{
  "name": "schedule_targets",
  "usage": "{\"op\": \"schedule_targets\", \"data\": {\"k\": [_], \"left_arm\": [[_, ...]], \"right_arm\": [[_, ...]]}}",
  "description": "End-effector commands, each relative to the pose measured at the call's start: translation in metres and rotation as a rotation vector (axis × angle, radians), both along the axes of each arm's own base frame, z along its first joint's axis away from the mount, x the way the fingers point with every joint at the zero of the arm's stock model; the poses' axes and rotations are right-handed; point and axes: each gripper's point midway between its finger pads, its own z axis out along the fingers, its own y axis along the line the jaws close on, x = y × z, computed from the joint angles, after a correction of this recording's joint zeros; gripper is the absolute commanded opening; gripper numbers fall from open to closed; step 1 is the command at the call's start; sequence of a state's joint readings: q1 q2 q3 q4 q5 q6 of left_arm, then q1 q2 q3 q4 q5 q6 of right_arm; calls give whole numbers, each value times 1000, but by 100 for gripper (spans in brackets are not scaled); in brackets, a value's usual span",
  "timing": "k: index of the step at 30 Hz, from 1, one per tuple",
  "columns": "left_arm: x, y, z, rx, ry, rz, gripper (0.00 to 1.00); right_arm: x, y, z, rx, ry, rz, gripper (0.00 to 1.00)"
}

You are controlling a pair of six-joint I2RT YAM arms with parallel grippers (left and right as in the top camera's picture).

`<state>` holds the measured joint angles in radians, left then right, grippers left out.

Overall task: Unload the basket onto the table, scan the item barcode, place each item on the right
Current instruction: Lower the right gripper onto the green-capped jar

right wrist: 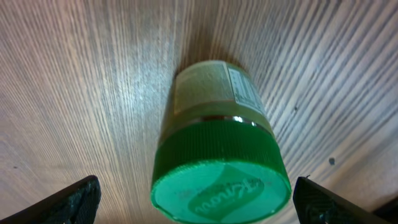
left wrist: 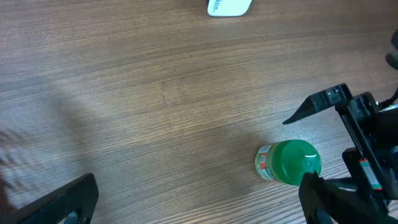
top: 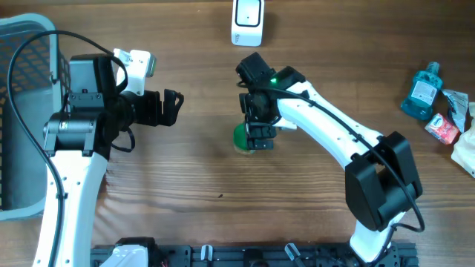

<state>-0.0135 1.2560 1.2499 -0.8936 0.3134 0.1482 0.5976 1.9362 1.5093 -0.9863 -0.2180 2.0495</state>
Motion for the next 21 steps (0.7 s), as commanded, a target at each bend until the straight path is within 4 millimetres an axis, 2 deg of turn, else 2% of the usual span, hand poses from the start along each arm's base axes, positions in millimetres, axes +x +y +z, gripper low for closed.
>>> {"op": "schedule_targets", "data": {"k": [1,5,13,21], "left_arm": [[2,-1,6,-16,-12,-5,100],[2,-1,6,-16,-12,-5,100],[2,-1,6,-16,-12,-5,100],[2,-1,5,-16,-9,-5,100]], "right_arm": [[7,-8,-3,-52,-32,-27,100],[8,-8,-7,-61,-32,-28,100],[-4,2,-30,-65,40,1,100],[-2,8,-32,-55,25,10,99]]}}
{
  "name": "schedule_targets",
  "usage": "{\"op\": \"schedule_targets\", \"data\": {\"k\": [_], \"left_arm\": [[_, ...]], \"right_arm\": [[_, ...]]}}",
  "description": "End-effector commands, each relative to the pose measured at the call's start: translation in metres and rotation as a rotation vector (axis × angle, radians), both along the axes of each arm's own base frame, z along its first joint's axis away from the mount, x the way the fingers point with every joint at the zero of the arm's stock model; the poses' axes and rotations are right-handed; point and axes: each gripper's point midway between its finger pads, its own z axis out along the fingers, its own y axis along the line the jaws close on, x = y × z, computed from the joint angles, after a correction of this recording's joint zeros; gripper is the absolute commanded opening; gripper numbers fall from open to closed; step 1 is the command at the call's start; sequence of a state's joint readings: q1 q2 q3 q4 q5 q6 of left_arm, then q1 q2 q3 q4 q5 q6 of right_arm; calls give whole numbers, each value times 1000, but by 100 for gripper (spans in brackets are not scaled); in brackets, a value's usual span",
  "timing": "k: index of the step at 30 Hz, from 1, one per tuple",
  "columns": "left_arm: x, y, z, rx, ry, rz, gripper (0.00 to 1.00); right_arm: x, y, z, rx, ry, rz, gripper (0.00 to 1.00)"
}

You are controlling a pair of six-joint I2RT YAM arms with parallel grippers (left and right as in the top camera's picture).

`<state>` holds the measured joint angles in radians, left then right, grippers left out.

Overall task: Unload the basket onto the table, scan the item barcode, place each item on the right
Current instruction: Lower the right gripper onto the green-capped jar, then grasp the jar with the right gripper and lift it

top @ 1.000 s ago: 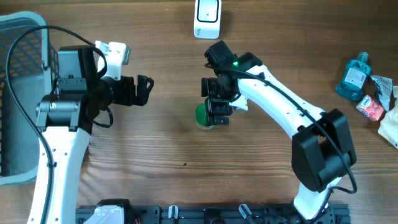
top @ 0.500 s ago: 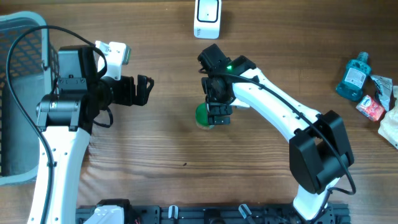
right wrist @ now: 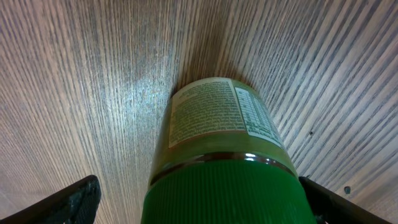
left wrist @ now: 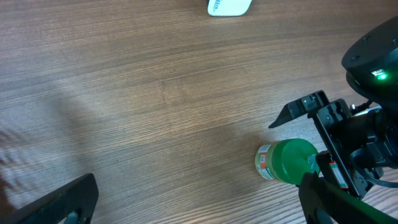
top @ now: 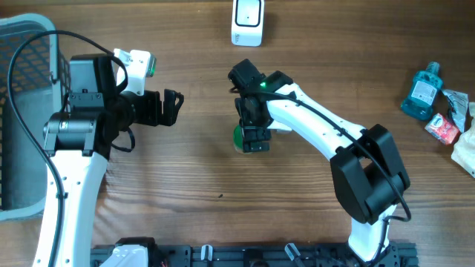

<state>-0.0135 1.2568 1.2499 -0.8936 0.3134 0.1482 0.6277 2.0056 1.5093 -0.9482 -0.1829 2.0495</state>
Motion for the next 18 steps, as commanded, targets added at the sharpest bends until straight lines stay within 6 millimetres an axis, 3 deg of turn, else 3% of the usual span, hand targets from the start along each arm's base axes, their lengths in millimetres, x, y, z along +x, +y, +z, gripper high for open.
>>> {"op": "schedule_targets", "data": {"k": [1,8,12,18], "left_arm": [[1,-1,6,-16,-10,-5,100],[1,-1,6,-16,-10,-5,100],[1,-1,6,-16,-10,-5,100],[1,-1,6,-16,-9,-5,100]], "right_arm": [[-3,0,-6,-12,21,-15,99],[-10,-5,-8,-42,47,-11,75],[-12,-3,-10,-70,26,6,74],[-24,5,-24,-100,51,45,65]]}}
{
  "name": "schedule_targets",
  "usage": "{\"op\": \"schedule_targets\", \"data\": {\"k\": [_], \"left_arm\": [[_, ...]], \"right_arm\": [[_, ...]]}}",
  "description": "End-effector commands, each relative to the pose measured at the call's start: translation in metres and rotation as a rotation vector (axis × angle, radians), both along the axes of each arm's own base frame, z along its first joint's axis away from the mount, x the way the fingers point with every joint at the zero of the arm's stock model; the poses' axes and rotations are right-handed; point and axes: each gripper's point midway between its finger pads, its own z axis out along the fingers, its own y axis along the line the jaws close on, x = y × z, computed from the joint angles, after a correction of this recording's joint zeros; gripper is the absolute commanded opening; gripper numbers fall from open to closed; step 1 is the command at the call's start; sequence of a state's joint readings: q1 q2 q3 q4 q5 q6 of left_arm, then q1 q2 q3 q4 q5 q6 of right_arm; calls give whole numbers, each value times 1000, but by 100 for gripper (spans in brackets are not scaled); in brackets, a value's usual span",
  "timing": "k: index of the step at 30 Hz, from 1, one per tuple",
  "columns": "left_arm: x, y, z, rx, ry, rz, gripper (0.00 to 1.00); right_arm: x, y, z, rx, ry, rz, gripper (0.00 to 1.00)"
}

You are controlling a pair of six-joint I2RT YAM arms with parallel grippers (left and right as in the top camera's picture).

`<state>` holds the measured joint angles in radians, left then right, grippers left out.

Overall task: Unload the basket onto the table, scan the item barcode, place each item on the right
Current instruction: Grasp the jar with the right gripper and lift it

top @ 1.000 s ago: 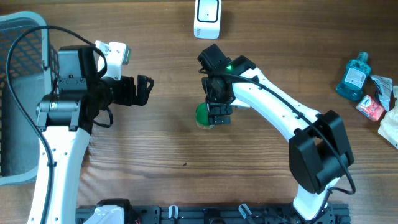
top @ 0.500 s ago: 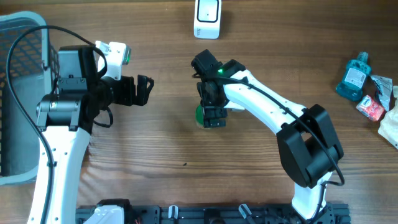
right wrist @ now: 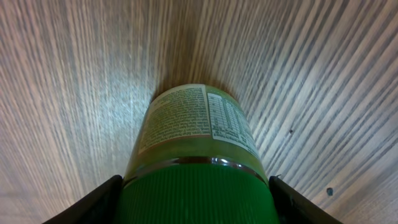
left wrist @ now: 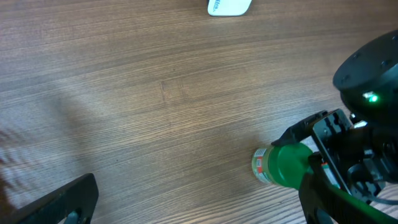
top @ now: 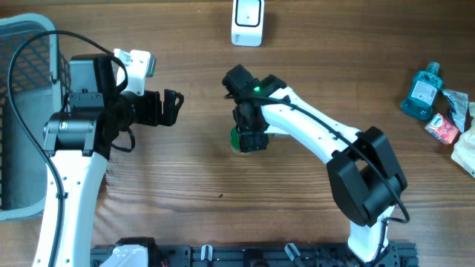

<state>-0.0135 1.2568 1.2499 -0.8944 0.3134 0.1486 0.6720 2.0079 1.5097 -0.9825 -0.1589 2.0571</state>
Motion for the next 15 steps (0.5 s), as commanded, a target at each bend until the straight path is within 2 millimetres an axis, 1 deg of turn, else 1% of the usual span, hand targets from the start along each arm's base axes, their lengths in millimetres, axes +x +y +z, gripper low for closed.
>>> {"op": "schedule_targets", "data": {"k": [1,3,6,12,15], "left_arm": [[2,-1,6,-17,-10,-5,100],[2,-1,6,-17,-10,-5,100],[2,-1,6,-17,-10,-5,100],[2,-1,6,-17,-10,-5,100],[2,-1,6,-17,-10,-5,100]], "right_arm": [[-9,0,-23,-62,38,12,63],[-11,-2,-24,-69,46,15,60],[-7,-7,-25,-91,10,118,61],[6,-21,-25,-145,-74,474,61],[16,-24,-25,-133,-120,679,61]]}}
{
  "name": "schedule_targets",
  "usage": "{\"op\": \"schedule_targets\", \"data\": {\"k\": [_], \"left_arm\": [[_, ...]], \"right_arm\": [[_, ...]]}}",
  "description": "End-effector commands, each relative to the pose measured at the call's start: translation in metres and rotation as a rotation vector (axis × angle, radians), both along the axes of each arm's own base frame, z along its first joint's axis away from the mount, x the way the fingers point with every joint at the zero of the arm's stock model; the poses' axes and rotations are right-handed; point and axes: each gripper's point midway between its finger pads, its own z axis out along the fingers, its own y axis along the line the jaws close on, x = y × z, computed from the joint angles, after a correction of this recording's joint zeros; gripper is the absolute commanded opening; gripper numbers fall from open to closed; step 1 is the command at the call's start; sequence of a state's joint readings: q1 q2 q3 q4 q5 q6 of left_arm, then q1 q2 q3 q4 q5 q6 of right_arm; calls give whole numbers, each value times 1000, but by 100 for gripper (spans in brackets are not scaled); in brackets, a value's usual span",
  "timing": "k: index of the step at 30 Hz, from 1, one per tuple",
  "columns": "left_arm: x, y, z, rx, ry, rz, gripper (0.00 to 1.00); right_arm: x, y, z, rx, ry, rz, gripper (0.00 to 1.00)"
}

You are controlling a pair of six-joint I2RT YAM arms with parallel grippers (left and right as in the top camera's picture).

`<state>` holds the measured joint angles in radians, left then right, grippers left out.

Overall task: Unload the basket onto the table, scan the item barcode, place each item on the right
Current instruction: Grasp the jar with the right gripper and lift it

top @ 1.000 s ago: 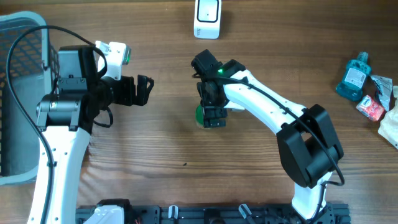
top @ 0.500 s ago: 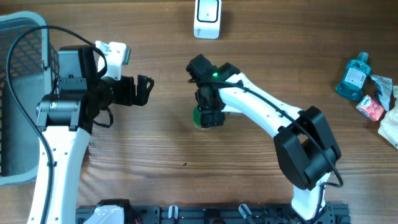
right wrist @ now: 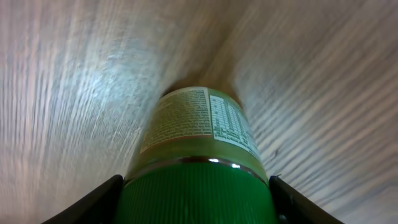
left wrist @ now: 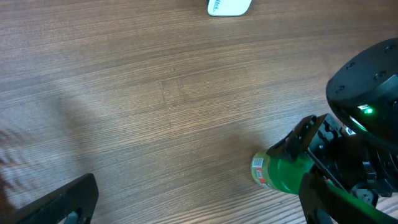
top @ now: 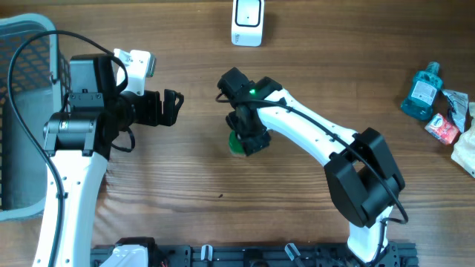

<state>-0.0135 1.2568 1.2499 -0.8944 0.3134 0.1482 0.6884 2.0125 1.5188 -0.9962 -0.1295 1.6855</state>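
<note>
A jar (right wrist: pixel 196 134) with a green lid and a printed label is at the table's middle, also seen in the overhead view (top: pixel 236 143) and the left wrist view (left wrist: pixel 283 174). My right gripper (right wrist: pixel 196 202) is shut on its lid from above, one finger pressed on each side; in the overhead view that gripper (top: pixel 249 137) covers most of the jar. I cannot tell whether the jar touches the table. The white scanner (top: pixel 247 21) lies at the far edge, upper middle. My left gripper (top: pixel 172 107) is open and empty, well to the left of the jar.
A grey basket (top: pixel 22 44) fills the left edge behind the left arm. A blue bottle (top: pixel 421 90) and some packets (top: pixel 445 127) lie at the right edge. The scanner's rim (left wrist: pixel 229 6) shows at the top of the left wrist view.
My right gripper, still shut on the jar's lid, has shifted slightly to the left with the jar. The table looks blurred in the right wrist view. The left arm has not moved.
My right gripper was open above the standing jar. Then it was lower, its fingers still apart on either side of the lid. Then it was shut on the lid, and now it and the jar are slightly further left. The left arm stayed put.
</note>
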Motion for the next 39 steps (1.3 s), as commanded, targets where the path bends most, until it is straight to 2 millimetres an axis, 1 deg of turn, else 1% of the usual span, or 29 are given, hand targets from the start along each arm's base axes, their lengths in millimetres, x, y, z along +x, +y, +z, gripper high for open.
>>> {"op": "schedule_targets", "data": {"k": [1,2,3,5,8,9,10,12,14,16,17,18,23,25,29,30,32,33,34,36,39], "left_arm": [[2,-1,6,-16,-11,-5,100],[2,-1,6,-16,-11,-5,100],[2,-1,6,-16,-11,-5,100],[2,-1,6,-16,-11,-5,100],[2,-1,6,-16,-11,-5,100],[2,-1,6,-16,-11,-5,100],[2,-1,6,-16,-11,-5,100],[2,-1,6,-16,-11,-5,100],[2,-1,6,-16,-11,-5,100],[2,-1,6,-16,-11,-5,100],[2,-1,6,-16,-11,-5,100],[2,-1,6,-16,-11,-5,100],[2,-1,6,-16,-11,-5,100],[2,-1,6,-16,-11,-5,100],[2,-1,6,-16,-11,-5,100],[2,-1,6,-16,-11,-5,100],[2,-1,6,-16,-11,-5,100],[2,-1,6,-16,-11,-5,100],[2,-1,6,-16,-11,-5,100],[2,-1,6,-16,-11,-5,100],[2,-1,6,-16,-11,-5,100]], "right_arm": [[21,-26,-25,-110,-77,348,61],[26,-28,-25,-104,-98,449,61],[34,-31,-24,-100,-131,618,61],[41,-38,-24,-100,-158,830,61],[44,-52,-24,-104,-161,1067,61],[44,-61,-24,-103,-147,1174,64],[43,-68,-24,-100,-134,1250,69],[42,-81,-24,-110,-107,1338,77],[42,-99,-24,-160,-62,1384,84],[44,-113,-23,-213,-27,1407,88],[45,-118,-22,-242,-15,1411,94],[47,-123,-21,-273,-7,1410,100],[52,-121,-16,-293,-25,1345,100],[54,-117,-10,-283,-48,1281,100],[51,-99,4,-185,-97,1156,100],[50,-92,11,-149,-113,1112,100],[50,-89,22,-134,-116,1009,100],[48,-90,27,-137,-101,921,100],[44,-92,31,-142,-70,798,100],[34,-97,32,-150,-13,635,100],[22,-100,30,-159,47,477,100]]}}
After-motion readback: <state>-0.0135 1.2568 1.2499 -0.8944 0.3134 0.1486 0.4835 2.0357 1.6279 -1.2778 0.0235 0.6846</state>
